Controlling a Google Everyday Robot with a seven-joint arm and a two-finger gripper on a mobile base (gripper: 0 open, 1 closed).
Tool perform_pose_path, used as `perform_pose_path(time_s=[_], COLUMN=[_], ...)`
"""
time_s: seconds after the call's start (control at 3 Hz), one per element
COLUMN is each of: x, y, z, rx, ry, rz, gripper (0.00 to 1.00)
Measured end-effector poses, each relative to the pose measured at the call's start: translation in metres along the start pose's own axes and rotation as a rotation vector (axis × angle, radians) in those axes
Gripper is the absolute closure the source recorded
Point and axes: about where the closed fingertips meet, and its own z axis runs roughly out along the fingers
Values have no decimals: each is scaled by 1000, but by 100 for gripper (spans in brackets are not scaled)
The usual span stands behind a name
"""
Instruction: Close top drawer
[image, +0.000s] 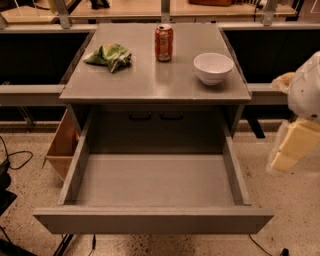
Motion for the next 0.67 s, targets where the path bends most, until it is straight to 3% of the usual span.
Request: perform_pose_path(time_s=[0.67], x=[22], y=[80], z=[73], rx=[-13], ry=[-48], rz=[73], gripper=[42])
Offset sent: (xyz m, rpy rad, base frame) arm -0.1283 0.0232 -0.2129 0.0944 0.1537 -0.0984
